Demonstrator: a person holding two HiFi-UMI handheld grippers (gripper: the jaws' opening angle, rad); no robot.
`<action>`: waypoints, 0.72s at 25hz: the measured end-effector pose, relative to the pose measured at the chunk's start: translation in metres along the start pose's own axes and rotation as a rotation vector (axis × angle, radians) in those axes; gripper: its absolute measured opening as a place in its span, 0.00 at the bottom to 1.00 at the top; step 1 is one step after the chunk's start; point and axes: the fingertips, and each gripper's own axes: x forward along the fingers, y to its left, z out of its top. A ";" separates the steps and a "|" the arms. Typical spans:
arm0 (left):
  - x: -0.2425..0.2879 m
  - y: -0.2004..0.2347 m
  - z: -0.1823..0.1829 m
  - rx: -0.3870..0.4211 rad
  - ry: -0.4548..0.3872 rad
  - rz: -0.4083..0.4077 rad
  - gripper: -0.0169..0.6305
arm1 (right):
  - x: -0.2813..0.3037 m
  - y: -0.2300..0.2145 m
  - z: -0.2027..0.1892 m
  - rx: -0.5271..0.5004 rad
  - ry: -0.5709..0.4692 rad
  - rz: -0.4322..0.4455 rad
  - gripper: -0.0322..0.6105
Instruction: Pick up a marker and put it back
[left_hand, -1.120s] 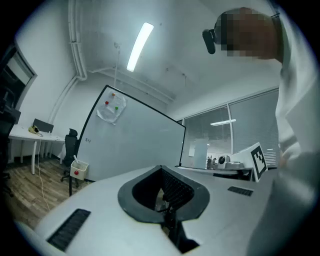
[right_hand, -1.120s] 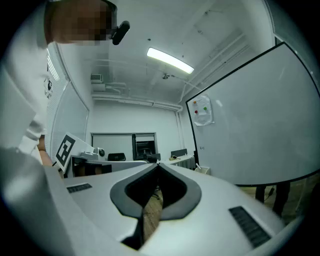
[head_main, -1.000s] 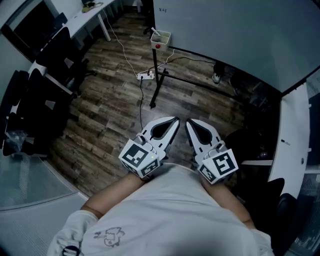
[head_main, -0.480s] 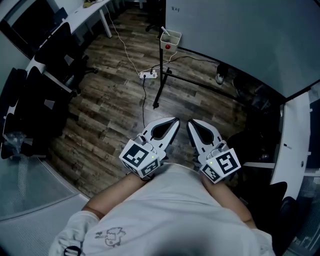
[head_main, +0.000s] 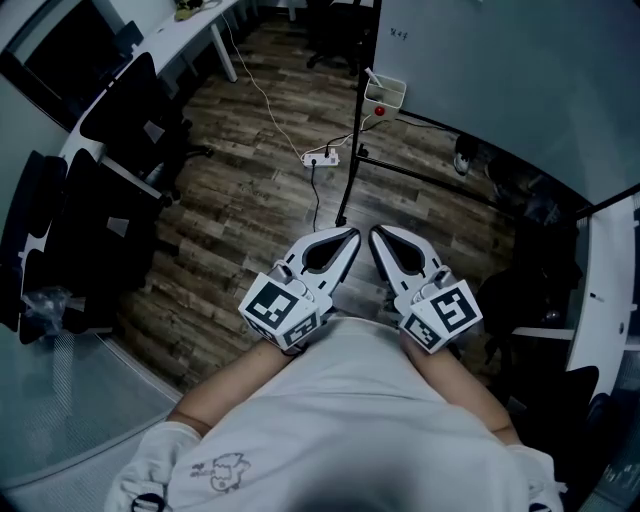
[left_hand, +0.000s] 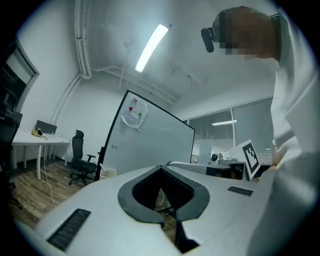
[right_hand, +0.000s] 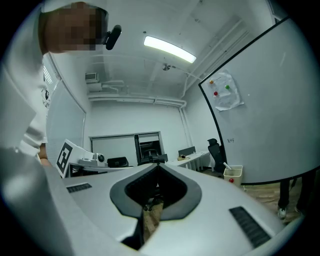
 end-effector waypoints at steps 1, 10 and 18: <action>-0.007 0.009 0.003 0.001 -0.003 0.001 0.03 | 0.011 0.005 -0.001 -0.002 0.000 0.005 0.07; -0.043 0.066 0.002 -0.008 0.006 0.053 0.03 | 0.070 0.022 -0.017 0.031 0.034 0.029 0.07; -0.044 0.095 -0.001 -0.034 0.024 0.093 0.03 | 0.101 0.023 -0.025 0.043 0.061 0.078 0.07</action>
